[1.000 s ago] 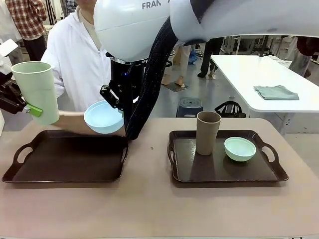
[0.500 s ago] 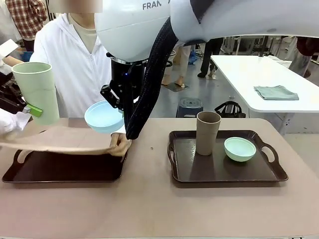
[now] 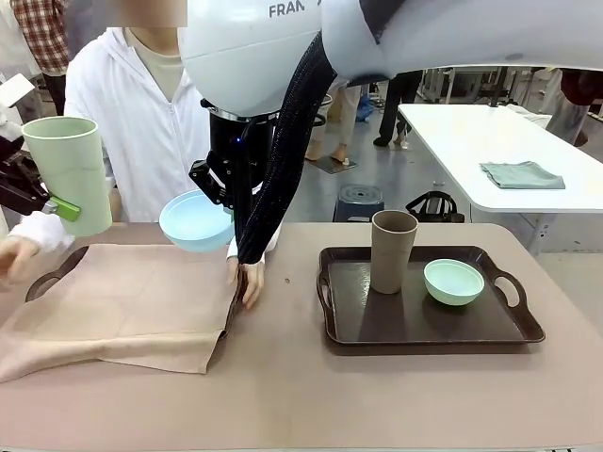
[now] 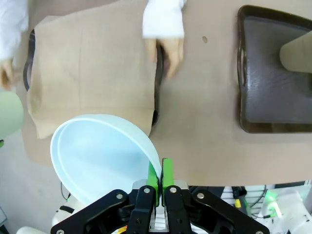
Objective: Set up a tray with a mat and arrange the tableware.
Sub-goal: Place the Picnic Bowl and Reusable plastic cup back onto the Handle tray in front of the human's position.
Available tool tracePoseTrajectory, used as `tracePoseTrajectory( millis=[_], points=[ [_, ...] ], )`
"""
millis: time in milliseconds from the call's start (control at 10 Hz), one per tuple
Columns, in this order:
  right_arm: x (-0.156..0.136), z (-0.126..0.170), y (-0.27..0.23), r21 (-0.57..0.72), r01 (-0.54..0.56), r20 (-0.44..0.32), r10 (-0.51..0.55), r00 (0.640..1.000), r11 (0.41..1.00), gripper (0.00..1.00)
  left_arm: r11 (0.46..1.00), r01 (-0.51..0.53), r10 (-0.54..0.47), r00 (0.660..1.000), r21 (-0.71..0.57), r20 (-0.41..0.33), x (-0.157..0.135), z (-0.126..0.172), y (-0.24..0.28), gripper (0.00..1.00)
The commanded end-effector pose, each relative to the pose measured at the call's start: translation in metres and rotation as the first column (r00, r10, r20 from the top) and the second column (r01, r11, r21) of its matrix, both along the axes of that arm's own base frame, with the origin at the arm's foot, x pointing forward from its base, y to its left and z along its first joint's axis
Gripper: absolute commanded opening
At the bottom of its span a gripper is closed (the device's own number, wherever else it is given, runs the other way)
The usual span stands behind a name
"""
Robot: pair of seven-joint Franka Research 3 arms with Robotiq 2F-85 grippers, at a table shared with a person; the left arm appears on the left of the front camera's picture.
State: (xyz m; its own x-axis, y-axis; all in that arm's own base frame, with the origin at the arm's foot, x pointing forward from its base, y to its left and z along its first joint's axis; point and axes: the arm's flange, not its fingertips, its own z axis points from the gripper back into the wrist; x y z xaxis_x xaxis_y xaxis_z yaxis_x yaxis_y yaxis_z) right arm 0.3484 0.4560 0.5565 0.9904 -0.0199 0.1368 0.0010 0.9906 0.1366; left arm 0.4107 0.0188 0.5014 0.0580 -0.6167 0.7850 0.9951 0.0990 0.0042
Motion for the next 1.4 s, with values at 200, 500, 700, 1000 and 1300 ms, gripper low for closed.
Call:
tracePoseTrajectory(
  millis=[200,500,700,1000,1300],
  points=[
    [-0.0016,-0.0002,-0.0018,-0.001,0.002,0.001,-0.002,1.0,1.0,0.0,1.0,0.005,-0.005,1.0,0.002,0.0,0.0022,0.003,0.0006,0.0],
    [-0.0016,-0.0002,-0.0018,-0.001,0.002,0.001,-0.002,1.0,1.0,0.0,1.0,0.005,-0.005,1.0,0.002,0.0,0.0022,0.003,0.0006,0.0],
    [-0.0016,-0.0002,-0.0018,-0.001,0.002,0.001,-0.002,1.0,1.0,0.0,1.0,0.005,-0.005,1.0,0.002,0.0,0.0022,0.003,0.0006,0.0],
    [-0.0016,-0.0002,-0.0018,-0.001,0.002,0.001,-0.002,1.0,1.0,0.0,1.0,0.005,-0.005,1.0,0.002,0.0,0.0022,0.003,0.0006,0.0],
    [-0.0016,-0.0002,-0.0018,-0.001,0.002,0.001,-0.002,1.0,1.0,0.0,1.0,0.005,-0.005,1.0,0.002,0.0,0.0022,0.003,0.0006,0.0]
  ],
)
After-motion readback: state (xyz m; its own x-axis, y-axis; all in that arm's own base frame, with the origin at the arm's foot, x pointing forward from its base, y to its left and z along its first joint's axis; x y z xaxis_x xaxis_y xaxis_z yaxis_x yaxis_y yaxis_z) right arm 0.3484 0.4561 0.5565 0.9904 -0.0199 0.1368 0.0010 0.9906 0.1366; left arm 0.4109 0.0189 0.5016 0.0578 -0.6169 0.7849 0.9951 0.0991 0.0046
